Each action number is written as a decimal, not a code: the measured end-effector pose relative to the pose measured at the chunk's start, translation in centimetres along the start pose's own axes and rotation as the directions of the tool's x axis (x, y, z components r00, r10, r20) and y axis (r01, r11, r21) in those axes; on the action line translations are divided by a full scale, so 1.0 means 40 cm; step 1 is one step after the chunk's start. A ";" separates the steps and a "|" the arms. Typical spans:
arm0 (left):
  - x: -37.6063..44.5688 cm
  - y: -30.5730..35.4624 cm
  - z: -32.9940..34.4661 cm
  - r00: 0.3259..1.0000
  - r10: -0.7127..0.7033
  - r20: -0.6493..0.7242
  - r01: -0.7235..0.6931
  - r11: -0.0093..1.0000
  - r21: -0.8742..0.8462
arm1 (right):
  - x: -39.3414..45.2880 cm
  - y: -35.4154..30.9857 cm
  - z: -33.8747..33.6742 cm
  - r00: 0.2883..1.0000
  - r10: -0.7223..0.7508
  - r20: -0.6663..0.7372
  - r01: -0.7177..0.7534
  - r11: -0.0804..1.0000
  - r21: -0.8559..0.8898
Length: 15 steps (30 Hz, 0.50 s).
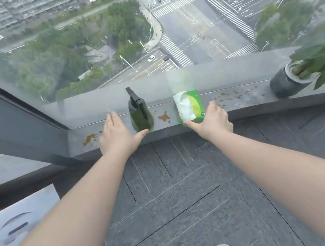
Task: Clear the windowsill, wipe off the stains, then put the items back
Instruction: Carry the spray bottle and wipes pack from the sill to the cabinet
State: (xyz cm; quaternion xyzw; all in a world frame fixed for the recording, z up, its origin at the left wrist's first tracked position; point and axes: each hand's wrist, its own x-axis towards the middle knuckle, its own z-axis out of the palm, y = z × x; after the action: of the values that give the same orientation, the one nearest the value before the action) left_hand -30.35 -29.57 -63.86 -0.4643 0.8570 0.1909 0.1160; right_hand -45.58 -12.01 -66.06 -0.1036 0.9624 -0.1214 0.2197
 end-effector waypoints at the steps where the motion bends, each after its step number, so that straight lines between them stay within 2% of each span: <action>1: 0.030 -0.005 0.045 1.000 -0.019 0.004 0.019 0.999 -0.040 | 0.029 0.018 0.045 0.999 0.042 -0.004 -0.041 0.999 0.024; 7: 0.198 -0.015 0.247 0.995 -0.094 0.021 0.096 0.947 -0.307 | 0.192 0.091 0.258 0.988 0.157 -0.008 -0.153 0.975 0.164; 10: 0.269 -0.014 0.306 0.994 -0.085 -0.066 0.047 0.895 -0.443 | 0.260 0.091 0.319 0.989 0.141 -0.036 -0.128 0.961 0.243; 15: 0.334 -0.021 0.364 0.985 -0.068 -0.161 -0.028 0.848 -0.529 | 0.314 0.080 0.384 0.990 0.113 -0.082 -0.083 0.950 0.302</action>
State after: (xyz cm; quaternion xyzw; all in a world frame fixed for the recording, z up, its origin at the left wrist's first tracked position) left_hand -36.58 -33.69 -82.15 -0.5019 0.7733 0.3770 -0.0895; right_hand -50.25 -15.02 -85.37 -0.0154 0.9467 -0.2588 0.1911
